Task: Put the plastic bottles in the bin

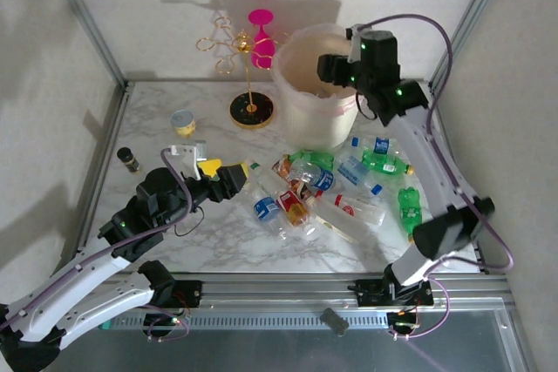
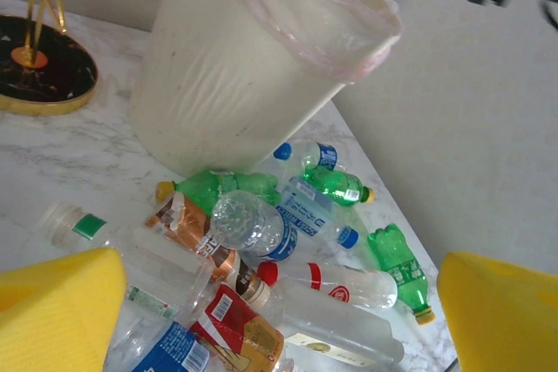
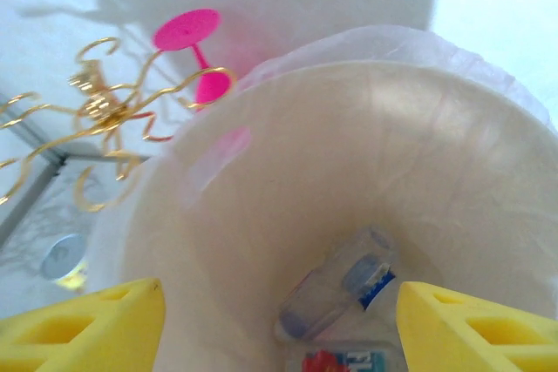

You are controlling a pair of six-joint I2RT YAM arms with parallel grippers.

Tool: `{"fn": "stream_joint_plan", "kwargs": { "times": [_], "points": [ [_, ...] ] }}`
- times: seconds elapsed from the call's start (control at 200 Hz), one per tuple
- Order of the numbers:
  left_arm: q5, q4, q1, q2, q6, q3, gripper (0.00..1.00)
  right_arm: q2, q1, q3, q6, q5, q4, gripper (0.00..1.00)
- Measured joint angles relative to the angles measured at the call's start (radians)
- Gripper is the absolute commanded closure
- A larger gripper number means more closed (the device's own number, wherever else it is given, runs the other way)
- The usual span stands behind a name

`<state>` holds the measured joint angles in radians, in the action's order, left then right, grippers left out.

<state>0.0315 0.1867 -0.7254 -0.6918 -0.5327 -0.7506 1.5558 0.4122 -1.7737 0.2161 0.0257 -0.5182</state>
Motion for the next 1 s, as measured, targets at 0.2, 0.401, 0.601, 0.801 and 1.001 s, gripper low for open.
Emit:
{"fn": "stream_joint_plan", "kwargs": {
  "times": [0.2, 0.401, 0.601, 0.801, 1.001],
  "points": [
    [-0.093, 0.060, 0.000, 0.015, -0.068, 0.000, 0.08, -0.286, 0.143, 0.311, 0.005, 0.000, 0.074, 0.34],
    [-0.170, 0.147, 0.000, 0.016, -0.151, 0.002, 0.08, -0.426, 0.328, 0.496, 0.009, 0.076, 0.043, 0.36],
    [-0.215, 0.242, 0.000, 0.013, -0.225, 0.050, 0.07, -0.453, 0.469, 0.598, 0.041, 0.151, -0.055, 0.37],
    [-0.254, 0.298, 0.000, -0.012, -0.257, 0.072, 0.07, -0.384, 0.580, 0.624, 0.081, 0.158, -0.126, 0.35],
    [-0.317, 0.340, 0.000, -0.068, -0.262, 0.072, 0.07, -0.141, 0.703, 0.621, 0.147, 0.123, -0.115, 0.34]
  ]
}}
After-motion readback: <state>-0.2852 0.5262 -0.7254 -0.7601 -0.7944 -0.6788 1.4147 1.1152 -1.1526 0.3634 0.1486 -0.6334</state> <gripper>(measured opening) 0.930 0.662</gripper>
